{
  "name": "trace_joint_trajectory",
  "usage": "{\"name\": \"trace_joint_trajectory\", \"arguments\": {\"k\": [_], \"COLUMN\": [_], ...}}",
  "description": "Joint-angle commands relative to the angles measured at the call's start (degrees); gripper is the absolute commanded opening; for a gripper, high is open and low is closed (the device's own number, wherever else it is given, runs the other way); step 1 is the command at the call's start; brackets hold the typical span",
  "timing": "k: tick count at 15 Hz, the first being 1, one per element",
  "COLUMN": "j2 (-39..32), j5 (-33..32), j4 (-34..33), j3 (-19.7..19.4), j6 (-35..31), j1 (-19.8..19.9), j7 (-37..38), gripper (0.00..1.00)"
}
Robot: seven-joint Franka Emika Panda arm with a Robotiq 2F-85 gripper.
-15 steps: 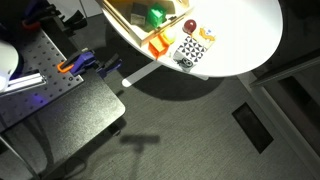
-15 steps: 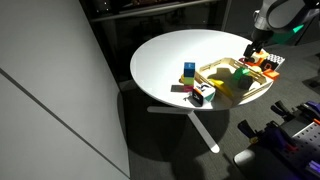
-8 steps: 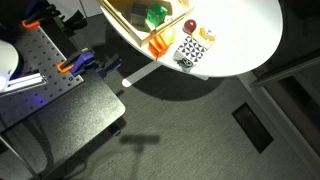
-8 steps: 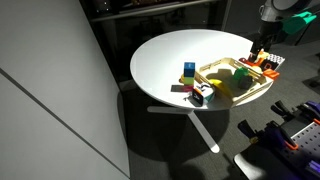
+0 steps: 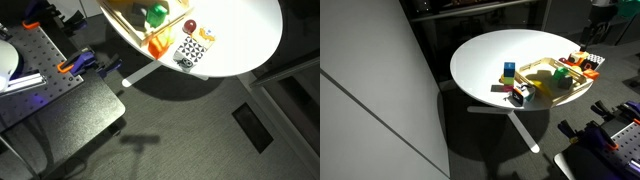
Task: Put the green block in the crate
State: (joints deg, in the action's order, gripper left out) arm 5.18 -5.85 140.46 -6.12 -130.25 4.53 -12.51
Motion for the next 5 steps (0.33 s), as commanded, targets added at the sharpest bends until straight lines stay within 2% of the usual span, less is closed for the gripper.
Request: {"name": "trace_joint_trajectory", "arguments": {"k": [1,2,3,5], "j2": [4.75,5.28,2.79,3.84], "j5": [0.74,0.67,0.03,0.03], "j4": [2.38,2.6,0.87,1.33], "j3": [-0.01,0.0,0.1,0.08], "j6": [-1.25,-1.33,-0.26,-0.31], "j1": [0.16,0.11,0.08,0.06], "j7": [-0.42,-0.3,0.0,0.0], "gripper": [1.0,1.0,1.0,1.0]}}
